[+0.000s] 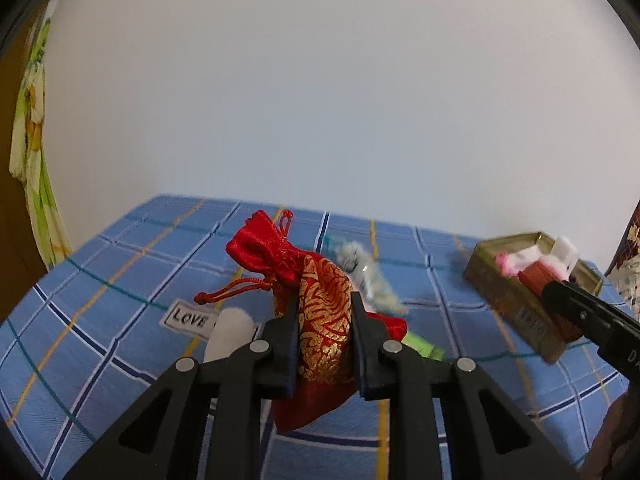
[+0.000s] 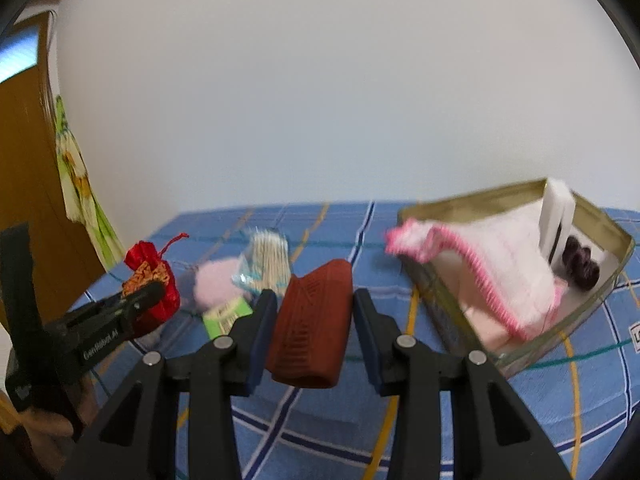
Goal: Organize soft objects
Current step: 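Carry the red pad with the right gripper while the left carries the pouch over the tray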
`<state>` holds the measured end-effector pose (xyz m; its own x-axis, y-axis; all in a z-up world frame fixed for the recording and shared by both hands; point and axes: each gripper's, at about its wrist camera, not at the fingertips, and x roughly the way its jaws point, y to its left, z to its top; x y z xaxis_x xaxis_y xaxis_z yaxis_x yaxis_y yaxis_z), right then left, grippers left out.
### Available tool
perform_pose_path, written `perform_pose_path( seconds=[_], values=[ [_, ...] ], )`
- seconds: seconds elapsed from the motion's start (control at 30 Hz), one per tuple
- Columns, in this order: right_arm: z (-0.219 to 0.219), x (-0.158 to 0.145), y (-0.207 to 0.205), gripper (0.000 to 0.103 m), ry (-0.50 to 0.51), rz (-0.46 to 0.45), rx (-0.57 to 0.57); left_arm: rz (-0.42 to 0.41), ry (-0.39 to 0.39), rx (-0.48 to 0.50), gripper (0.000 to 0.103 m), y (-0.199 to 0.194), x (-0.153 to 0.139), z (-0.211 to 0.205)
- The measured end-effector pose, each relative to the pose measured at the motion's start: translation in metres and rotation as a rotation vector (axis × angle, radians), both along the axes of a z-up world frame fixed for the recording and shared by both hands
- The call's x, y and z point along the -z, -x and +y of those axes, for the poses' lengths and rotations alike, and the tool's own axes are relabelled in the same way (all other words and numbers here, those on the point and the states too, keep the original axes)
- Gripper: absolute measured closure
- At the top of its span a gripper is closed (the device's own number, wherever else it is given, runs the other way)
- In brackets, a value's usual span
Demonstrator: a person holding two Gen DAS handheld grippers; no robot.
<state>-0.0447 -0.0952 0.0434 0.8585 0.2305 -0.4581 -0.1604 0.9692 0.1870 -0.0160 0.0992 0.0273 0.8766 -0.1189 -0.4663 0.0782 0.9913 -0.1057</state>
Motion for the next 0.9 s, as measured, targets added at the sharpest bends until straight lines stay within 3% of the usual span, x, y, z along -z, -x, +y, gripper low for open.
perform_pose_path(
  seconds=[0.2,0.37,0.6,0.9],
  values=[
    [-0.025,-0.016,0.010,0.063,-0.041,-0.116,-0.025,-0.066,-0.037,0.032,0.080,0.005,-0.021,-0.036],
    [-0.057,-0.020,0.013,0.063,-0.050,-0.155,0.013,-0.086,-0.036,0.085,0.080,-0.003,-0.029,-0.075],
    [-0.108,-0.034,0.025,0.063,-0.008,-0.233,0.175,-0.096,-0.061,0.167,0.080,-0.010,-0.032,-0.125],
    [-0.186,-0.041,0.034,0.063,-0.022,-0.258,0.372,-0.098,-0.093,0.254,0.080,-0.012,-0.028,-0.174]
  ],
)
